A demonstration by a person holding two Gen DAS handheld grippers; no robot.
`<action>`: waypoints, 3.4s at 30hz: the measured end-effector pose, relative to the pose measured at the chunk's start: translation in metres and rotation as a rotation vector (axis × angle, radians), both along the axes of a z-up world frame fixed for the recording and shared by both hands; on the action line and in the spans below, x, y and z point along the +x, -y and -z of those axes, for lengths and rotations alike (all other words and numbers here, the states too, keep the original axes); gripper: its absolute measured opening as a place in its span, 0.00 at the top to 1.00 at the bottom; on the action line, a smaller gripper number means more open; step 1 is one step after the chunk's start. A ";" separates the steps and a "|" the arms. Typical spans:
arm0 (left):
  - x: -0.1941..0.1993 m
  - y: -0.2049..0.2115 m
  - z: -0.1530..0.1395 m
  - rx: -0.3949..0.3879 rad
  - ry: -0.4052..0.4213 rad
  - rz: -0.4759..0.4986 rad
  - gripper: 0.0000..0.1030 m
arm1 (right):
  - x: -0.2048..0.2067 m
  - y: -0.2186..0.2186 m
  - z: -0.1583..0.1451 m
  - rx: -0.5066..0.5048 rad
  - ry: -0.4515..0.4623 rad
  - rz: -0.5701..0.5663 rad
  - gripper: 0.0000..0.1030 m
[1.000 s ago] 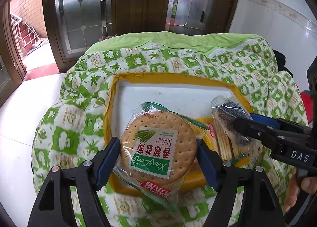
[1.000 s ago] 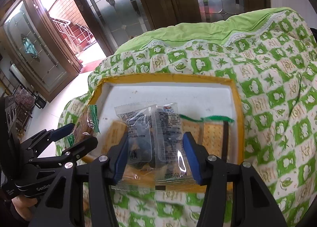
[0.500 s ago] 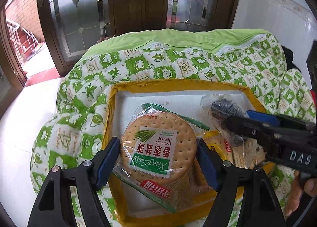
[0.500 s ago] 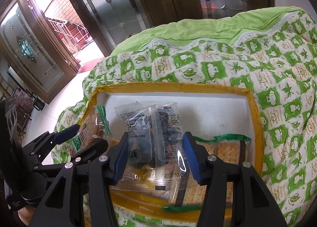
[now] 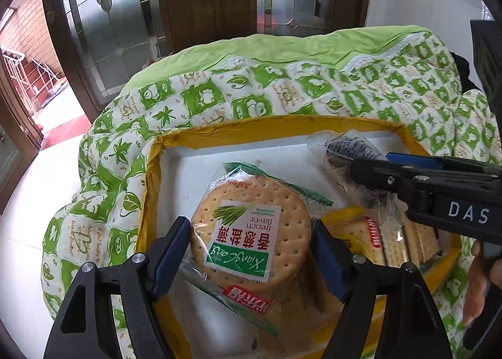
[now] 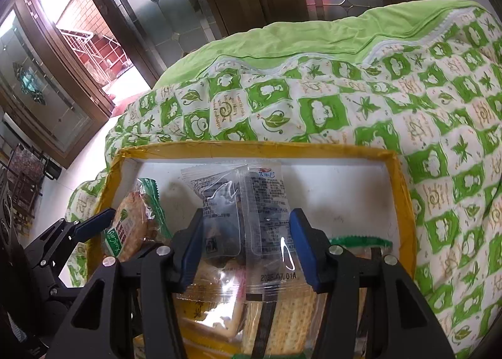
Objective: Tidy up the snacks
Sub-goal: 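Lower the round cracker pack with left tool while right tool lowers clear bag into tray, then open both tools to release the packs and withdraw from the tray, then grasp the long pale cracker pack with left tool while right tool grasps dark green pack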
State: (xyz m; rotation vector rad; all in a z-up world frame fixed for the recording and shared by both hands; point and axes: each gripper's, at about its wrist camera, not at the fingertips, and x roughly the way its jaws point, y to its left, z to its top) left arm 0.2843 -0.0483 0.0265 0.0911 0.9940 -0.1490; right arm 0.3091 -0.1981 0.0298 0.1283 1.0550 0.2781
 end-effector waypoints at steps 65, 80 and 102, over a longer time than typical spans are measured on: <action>-0.151 -0.036 -0.031 -0.117 0.026 -0.156 0.13 | -0.143 0.055 -0.027 0.065 0.080 0.114 0.16; -0.205 -0.064 -0.015 -0.144 -0.012 -0.235 0.13 | -0.188 0.070 -0.002 0.086 0.014 0.124 0.16; -0.258 -0.066 0.009 -0.173 -0.035 -0.224 0.13 | -0.269 0.034 0.007 0.019 -0.021 0.007 0.16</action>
